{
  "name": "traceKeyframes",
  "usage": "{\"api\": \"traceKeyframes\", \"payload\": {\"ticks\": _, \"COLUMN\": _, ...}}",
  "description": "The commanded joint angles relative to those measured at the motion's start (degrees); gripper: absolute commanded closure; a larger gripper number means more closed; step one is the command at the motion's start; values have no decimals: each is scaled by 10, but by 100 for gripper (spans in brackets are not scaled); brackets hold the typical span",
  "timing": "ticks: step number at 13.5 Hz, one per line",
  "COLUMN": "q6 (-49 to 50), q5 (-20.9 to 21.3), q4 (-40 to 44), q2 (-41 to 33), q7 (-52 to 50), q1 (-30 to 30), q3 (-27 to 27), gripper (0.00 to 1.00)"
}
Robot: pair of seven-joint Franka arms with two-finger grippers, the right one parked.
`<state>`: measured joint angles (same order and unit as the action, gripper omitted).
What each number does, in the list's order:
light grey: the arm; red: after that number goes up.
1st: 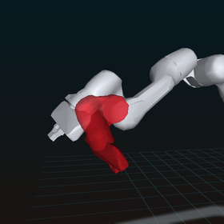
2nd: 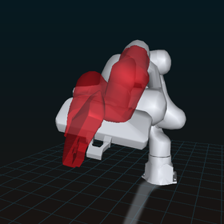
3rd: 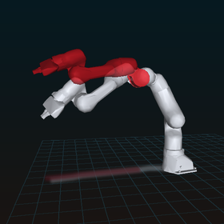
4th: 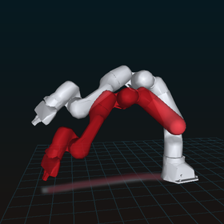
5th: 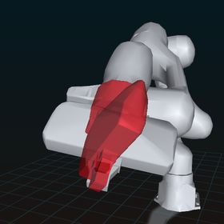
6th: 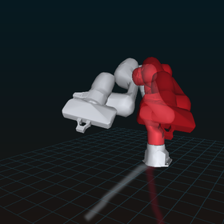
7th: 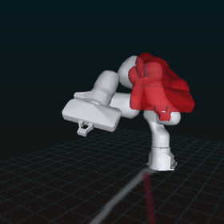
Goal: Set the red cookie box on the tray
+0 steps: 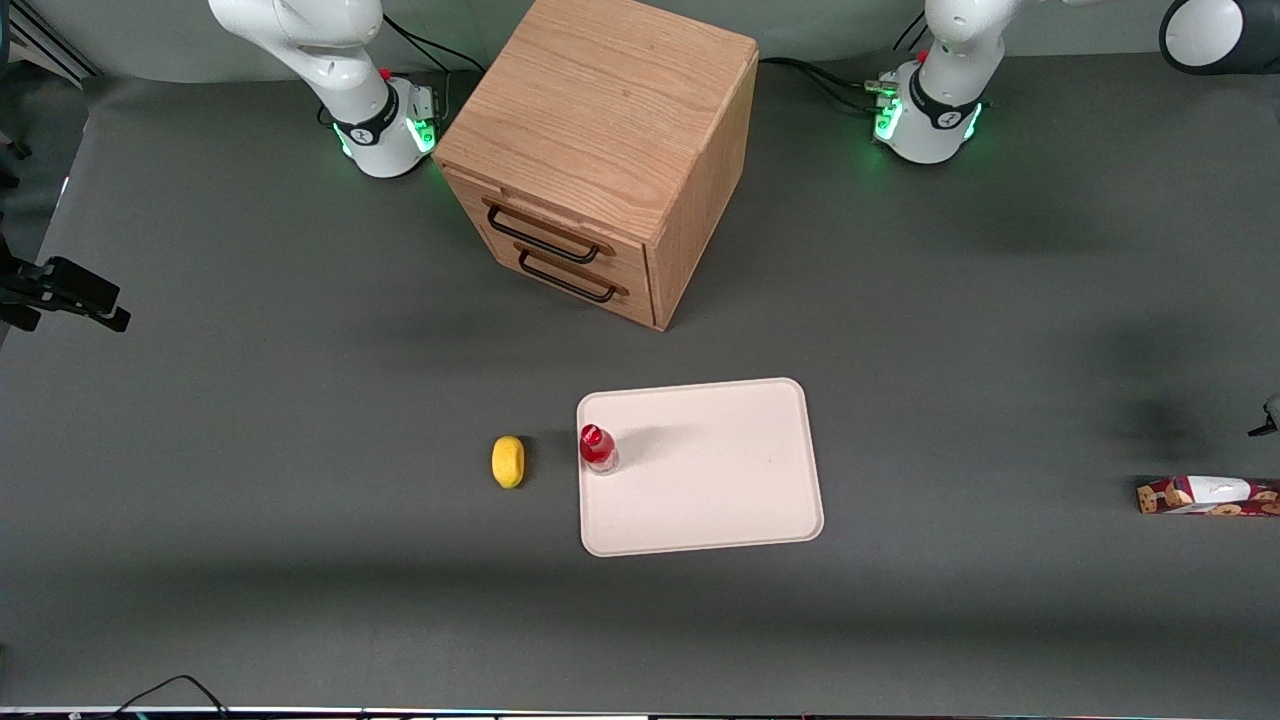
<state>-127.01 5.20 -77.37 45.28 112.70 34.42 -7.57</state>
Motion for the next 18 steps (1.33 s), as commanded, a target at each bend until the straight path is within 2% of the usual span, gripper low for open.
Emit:
{"api": "traceKeyframes", "payload": {"ticks": 1, "q6": -4, "q5": 1, "q4": 14, "q2": 10, "q7": 12, "q1": 1, "q3": -8, "gripper": 0}}
{"api": "traceKeyframes", "payload": {"ticks": 7, "q6": -50, "q5": -5, "q4": 13, "q2": 34, "q7": 22, "q1": 2, "q3": -9, "gripper": 0}}
{"api": "traceKeyframes", "payload": {"ticks": 13, "q6": -53, "q5": -21, "q4": 13, "q2": 50, "q7": 22, "q1": 2, "q3": -10, "gripper": 0}}
{"api": "traceKeyframes", "payload": {"ticks": 14, "q6": -53, "q5": -20, "q4": 13, "q2": 50, "q7": 22, "q1": 1, "q3": -10, "gripper": 14}}
{"api": "traceKeyframes", "payload": {"ticks": 16, "q6": -54, "q5": -20, "q4": 13, "q2": 51, "q7": 21, "q1": -3, "q3": -9, "gripper": 79}}
{"api": "traceKeyframes", "payload": {"ticks": 17, "q6": -59, "q5": -21, "q4": 14, "q2": 51, "q7": 20, "q1": -5, "q3": -9, "gripper": 100}}
{"api": "traceKeyframes", "payload": {"ticks": 18, "q6": -74, "q5": -21, "q4": 13, "q2": 52, "q7": 19, "q1": -6, "q3": -9, "gripper": 100}}
